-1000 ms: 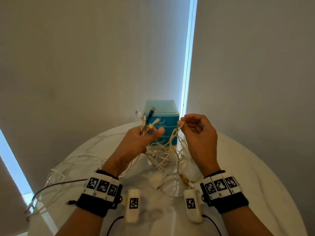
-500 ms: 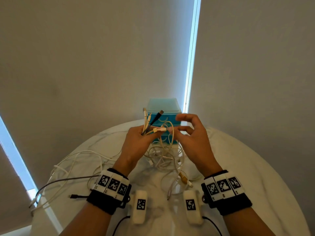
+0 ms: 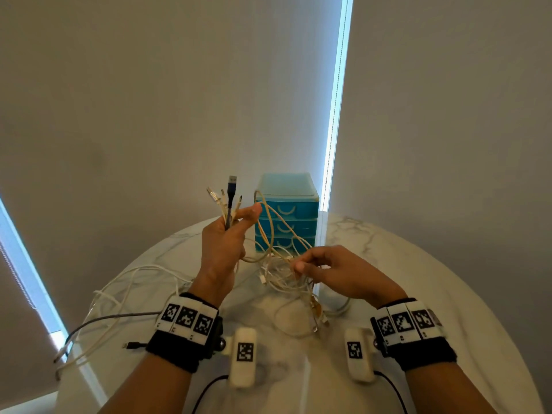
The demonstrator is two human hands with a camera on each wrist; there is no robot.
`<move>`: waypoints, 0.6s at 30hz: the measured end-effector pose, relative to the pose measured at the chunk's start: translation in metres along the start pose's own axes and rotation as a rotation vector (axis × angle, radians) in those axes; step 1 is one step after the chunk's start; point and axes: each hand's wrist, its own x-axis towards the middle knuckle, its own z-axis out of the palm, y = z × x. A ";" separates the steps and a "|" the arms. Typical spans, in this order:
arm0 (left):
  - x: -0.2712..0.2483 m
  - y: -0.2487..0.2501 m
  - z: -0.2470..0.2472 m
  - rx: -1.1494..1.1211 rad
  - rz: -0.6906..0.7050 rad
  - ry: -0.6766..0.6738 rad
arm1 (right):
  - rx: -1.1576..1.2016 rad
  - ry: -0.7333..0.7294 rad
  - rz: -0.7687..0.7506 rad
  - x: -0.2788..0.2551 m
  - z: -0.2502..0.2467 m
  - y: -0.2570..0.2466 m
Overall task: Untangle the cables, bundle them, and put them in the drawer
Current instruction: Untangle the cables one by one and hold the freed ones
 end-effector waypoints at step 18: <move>0.000 -0.006 0.004 -0.032 -0.033 0.041 | 0.230 0.265 -0.227 -0.008 -0.011 -0.032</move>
